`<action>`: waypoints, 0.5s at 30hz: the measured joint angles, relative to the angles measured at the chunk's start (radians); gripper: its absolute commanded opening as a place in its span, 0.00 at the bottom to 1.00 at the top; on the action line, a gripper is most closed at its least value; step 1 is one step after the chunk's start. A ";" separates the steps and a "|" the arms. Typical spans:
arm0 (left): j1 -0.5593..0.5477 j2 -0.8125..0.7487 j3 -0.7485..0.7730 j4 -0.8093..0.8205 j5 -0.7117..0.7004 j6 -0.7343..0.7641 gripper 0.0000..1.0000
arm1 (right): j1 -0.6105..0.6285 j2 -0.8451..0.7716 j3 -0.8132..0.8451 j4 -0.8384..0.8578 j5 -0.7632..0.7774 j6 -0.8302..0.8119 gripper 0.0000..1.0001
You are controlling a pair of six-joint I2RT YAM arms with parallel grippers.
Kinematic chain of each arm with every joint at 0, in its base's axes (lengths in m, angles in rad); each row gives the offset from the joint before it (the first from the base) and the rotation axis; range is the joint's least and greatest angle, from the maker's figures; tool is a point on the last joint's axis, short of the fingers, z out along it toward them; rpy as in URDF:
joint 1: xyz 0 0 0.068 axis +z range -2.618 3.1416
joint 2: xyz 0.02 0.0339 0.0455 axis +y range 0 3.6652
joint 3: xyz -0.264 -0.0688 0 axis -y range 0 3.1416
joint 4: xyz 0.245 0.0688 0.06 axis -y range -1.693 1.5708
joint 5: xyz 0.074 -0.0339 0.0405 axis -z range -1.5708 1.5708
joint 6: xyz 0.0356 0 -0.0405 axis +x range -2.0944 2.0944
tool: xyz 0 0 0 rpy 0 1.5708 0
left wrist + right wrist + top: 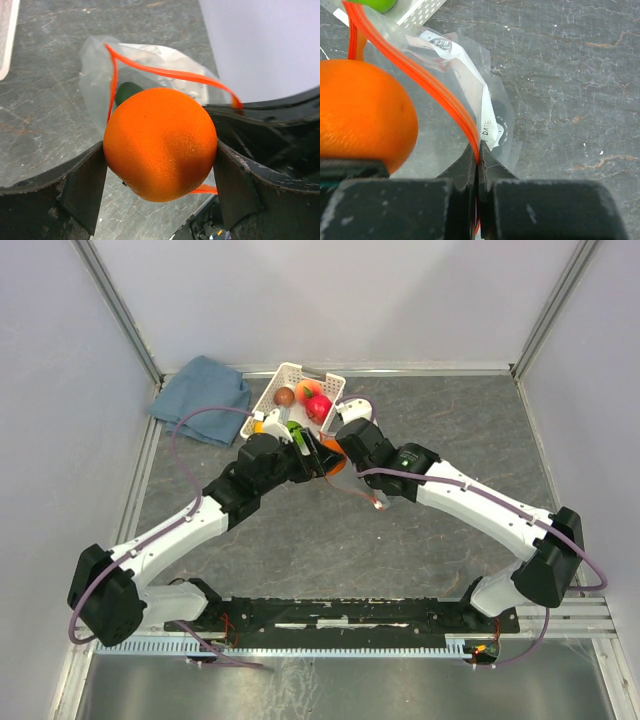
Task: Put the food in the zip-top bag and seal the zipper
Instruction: Place the fake fruit in the zipper food storage bag.
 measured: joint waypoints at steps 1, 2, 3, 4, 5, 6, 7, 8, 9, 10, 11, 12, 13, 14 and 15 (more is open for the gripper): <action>0.000 0.008 -0.003 -0.004 -0.010 0.000 0.37 | 0.000 -0.004 -0.002 0.003 0.000 0.001 0.02; 0.000 0.015 -0.005 -0.009 -0.018 0.000 0.37 | 0.000 -0.007 -0.003 0.003 -0.001 0.002 0.02; 0.000 0.024 -0.005 -0.015 -0.030 0.000 0.38 | 0.000 -0.011 -0.006 0.005 -0.002 0.005 0.02; 0.000 0.031 -0.005 -0.020 -0.037 0.000 0.38 | 0.000 -0.013 -0.008 0.007 -0.003 0.006 0.02; 0.000 0.038 -0.005 -0.025 -0.043 0.000 0.39 | 0.000 -0.014 -0.009 0.009 -0.004 0.007 0.02; 0.000 0.043 -0.005 -0.028 -0.048 0.001 0.41 | 0.000 -0.014 -0.009 0.011 -0.006 0.008 0.02; -0.001 0.050 -0.005 -0.032 -0.055 0.001 0.44 | 0.000 -0.014 -0.010 0.013 -0.010 0.008 0.02; -0.002 0.055 -0.004 -0.037 -0.060 0.001 0.46 | 0.000 -0.014 -0.010 0.015 -0.015 0.009 0.02; -0.002 0.060 -0.002 -0.046 -0.062 0.001 0.50 | 0.000 -0.014 -0.010 0.018 -0.020 0.012 0.02; -0.006 0.066 0.002 -0.056 -0.064 0.001 0.52 | 0.000 -0.014 -0.010 0.021 -0.024 0.014 0.02; -0.008 0.071 0.005 -0.061 -0.065 0.002 0.55 | 0.000 -0.014 -0.010 0.023 -0.029 0.015 0.02; -0.013 0.077 0.010 -0.067 -0.068 0.002 0.59 | 0.000 -0.014 -0.010 0.024 -0.032 0.016 0.01; -0.019 0.082 0.016 -0.072 -0.072 0.002 0.59 | 0.000 -0.014 -0.010 0.024 -0.038 0.017 0.02; -0.027 0.087 0.023 -0.077 -0.078 0.002 0.61 | 0.000 -0.014 -0.010 0.025 -0.042 0.019 0.02; -0.034 0.092 0.030 -0.080 -0.085 0.002 0.62 | 0.000 -0.014 -0.010 0.025 -0.045 0.019 0.02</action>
